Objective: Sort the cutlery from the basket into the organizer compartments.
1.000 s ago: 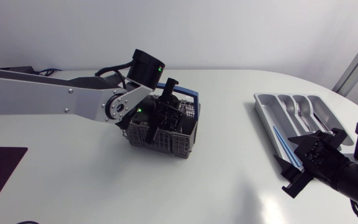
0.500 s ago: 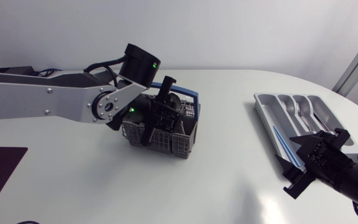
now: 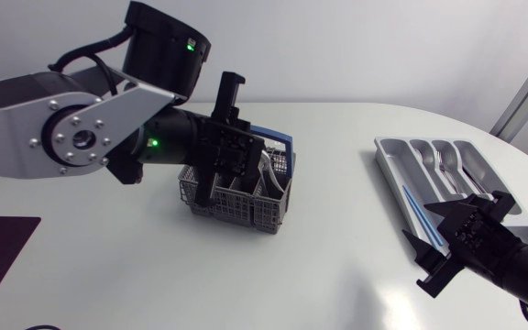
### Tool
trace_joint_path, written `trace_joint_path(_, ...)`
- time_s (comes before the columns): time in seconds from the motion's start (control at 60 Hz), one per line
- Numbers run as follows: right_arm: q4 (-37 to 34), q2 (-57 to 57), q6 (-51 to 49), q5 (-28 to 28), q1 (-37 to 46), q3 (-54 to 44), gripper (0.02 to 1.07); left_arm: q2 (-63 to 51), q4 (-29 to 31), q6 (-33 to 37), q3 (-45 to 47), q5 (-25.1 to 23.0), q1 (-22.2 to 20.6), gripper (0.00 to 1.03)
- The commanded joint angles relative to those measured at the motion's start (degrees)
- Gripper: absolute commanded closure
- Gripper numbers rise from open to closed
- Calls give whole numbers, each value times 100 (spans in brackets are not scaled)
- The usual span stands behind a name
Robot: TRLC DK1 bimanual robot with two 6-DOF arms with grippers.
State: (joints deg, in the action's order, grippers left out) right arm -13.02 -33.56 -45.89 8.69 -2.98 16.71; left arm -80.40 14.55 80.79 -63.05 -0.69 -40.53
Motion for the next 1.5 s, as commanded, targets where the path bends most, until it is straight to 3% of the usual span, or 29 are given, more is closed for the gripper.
trace_joint_path(0.0,-131,104,247,-43,-115,87,35,279,40,-486,-94,183,-165,100)
trace_joint_path(0.217,-324,421,634,-51,-493,245,35,508,330,-1312,-366,508,-280,100)
trace_joint_path(0.5,-395,623,1152,-271,-1284,394,35,200,1217,-3404,-744,543,-737,100)
trace_joint_path(0.767,-298,517,1504,-816,-2215,641,36,-292,1463,-5047,-1087,482,-877,100)
trace_joint_path(0.933,18,201,1671,-1502,-3094,676,36,-617,1630,-6032,-1307,201,-939,100)
trace_joint_path(1.05,247,-36,1688,-1792,-3481,728,37,-828,1824,-6647,-1526,-318,-789,100)
trace_joint_path(1.483,1091,-1170,1592,-2416,-4202,966,56,-1303,2158,-7675,-2019,-652,-754,100)
